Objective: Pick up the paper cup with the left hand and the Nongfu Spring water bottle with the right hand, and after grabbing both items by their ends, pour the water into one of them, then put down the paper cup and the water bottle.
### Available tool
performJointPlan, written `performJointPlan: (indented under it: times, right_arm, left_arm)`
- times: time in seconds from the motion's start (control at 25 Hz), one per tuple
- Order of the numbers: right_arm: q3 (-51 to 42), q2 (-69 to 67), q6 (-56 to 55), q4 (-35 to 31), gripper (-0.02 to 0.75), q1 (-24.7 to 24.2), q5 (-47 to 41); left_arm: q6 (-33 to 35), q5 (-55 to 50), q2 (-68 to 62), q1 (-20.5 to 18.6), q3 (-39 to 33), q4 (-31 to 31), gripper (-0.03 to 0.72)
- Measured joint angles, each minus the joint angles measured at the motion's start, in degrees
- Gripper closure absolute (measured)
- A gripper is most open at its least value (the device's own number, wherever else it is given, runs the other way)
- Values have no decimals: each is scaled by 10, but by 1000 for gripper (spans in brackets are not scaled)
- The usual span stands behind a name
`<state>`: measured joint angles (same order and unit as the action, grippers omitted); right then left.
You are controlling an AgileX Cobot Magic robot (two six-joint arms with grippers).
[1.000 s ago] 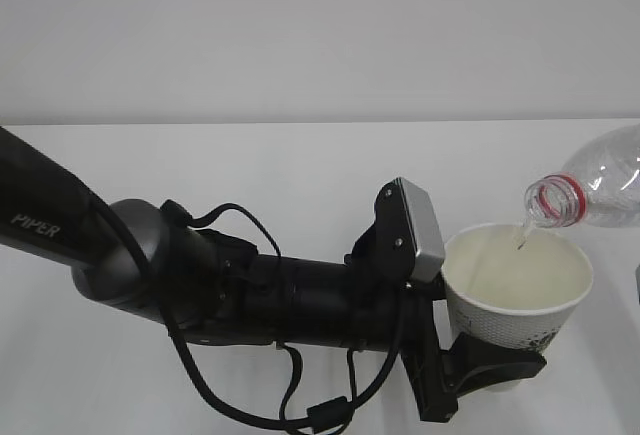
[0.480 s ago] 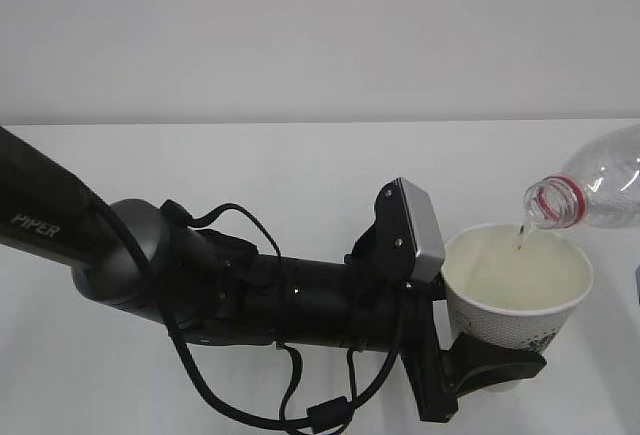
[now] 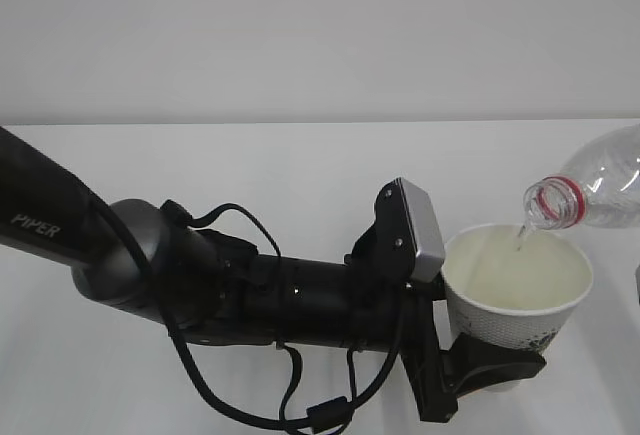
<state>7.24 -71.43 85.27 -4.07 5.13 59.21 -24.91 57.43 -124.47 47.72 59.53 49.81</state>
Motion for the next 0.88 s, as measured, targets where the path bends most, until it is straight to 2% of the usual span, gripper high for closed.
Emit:
performJointPlan:
  times: [0.88]
  right_arm:
    - [0, 0, 4, 0, 307, 0, 6]
  left_arm:
    - [0, -1, 0, 0, 0, 0, 145]
